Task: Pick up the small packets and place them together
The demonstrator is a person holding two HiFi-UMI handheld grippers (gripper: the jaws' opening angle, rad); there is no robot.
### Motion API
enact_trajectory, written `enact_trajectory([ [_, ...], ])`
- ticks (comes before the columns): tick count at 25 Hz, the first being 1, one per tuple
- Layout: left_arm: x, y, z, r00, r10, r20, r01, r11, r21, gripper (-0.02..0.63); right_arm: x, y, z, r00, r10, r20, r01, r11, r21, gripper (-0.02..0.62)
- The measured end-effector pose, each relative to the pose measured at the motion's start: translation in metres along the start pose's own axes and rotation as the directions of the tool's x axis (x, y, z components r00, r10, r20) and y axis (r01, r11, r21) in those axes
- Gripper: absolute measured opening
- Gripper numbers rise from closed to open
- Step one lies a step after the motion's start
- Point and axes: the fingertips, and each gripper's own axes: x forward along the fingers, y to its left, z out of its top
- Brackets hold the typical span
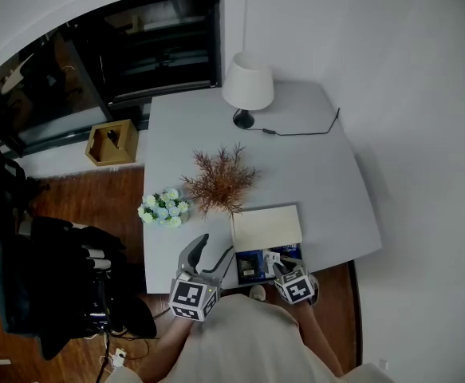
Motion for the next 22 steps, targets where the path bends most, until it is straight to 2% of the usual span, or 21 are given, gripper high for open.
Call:
enact_trajectory([
  [6, 0.004, -0.004, 0.002, 1.000, -0.016, -0.001, 0.016, 1.000, -0.006, 0.281, -0.015, -0.015, 0.010, 0.997, 0.011, 0.079, -0.015, 0.999, 0.048, 0.080],
  [9, 0.002, -0.003, 0.004, 1.000, -0.010, 0.005, 0.010, 1.000, -0.006, 0.281, -0.023, -0.014, 0.030, 0.982, 0.069, 0.173, -0.087, 0.992, 0.093, 0.080],
  [13, 0.000, 0.002, 0.002, 1.000, 0.005, 0.005, -0.005, 1.000, -0.018, 0.279, -0.021, -0.006, 0.067, 0.946, 0.157, 0.285, -0.202, 0.970, 0.136, 0.080],
  [17, -0.005, 0.004, 0.001, 1.000, 0.018, 0.005, -0.018, 1.000, -0.017, 0.279, 0.007, 0.001, 0.102, 0.930, 0.207, 0.302, -0.258, 0.956, 0.138, 0.080],
  [22, -0.013, 0.009, 0.004, 0.999, 0.045, 0.012, -0.045, 0.999, -0.018, 0.279, 0.043, 0.015, 0.135, 0.930, 0.237, 0.282, -0.275, 0.956, 0.103, 0.080],
])
